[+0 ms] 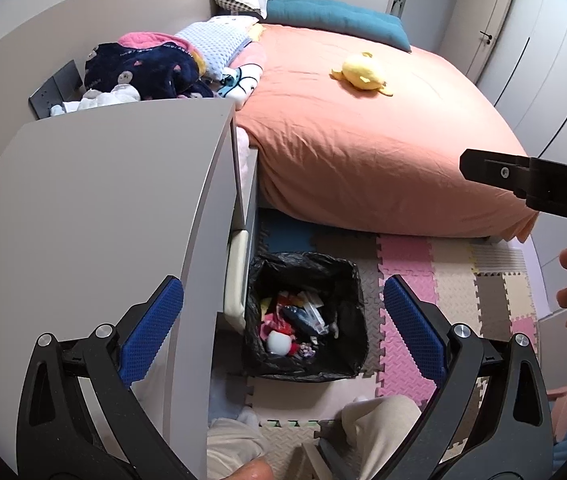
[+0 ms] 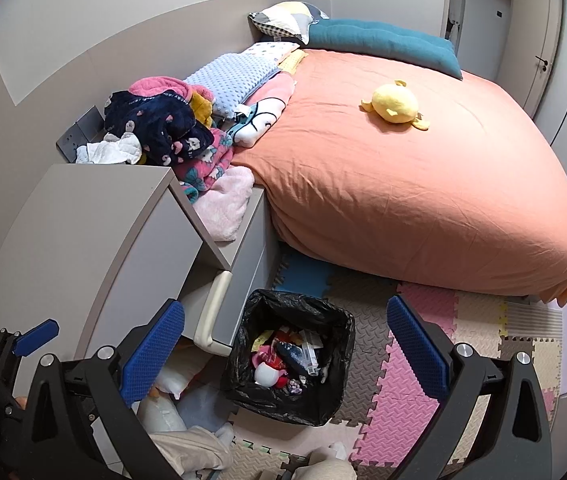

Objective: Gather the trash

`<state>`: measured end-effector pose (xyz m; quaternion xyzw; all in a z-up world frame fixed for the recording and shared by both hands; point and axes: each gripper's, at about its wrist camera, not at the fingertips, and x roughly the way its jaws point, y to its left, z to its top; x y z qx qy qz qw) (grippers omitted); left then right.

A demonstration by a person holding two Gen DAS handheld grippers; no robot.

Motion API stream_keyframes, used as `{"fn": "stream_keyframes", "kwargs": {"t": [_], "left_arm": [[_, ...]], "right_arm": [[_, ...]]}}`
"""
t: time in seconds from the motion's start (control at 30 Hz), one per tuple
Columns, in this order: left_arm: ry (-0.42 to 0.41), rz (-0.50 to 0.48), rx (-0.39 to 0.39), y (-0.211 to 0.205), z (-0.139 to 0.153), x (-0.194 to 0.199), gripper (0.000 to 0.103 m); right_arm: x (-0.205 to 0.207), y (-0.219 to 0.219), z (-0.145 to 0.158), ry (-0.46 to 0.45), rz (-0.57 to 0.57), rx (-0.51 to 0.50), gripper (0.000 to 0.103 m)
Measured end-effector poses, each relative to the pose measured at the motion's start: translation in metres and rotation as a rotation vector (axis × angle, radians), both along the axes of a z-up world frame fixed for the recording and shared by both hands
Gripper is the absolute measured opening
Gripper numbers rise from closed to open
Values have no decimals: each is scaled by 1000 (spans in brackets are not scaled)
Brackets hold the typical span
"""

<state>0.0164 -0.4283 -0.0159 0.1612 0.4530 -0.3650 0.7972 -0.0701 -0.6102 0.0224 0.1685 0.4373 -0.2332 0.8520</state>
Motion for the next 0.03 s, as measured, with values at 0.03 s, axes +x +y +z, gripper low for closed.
{"fn": "stream_keyframes", "kwargs": {"t": [0.03], "left_arm": [[2, -1, 1, 0, 0, 0, 97]], "right_arm": [[0, -1, 1, 0, 0, 0, 101]]}}
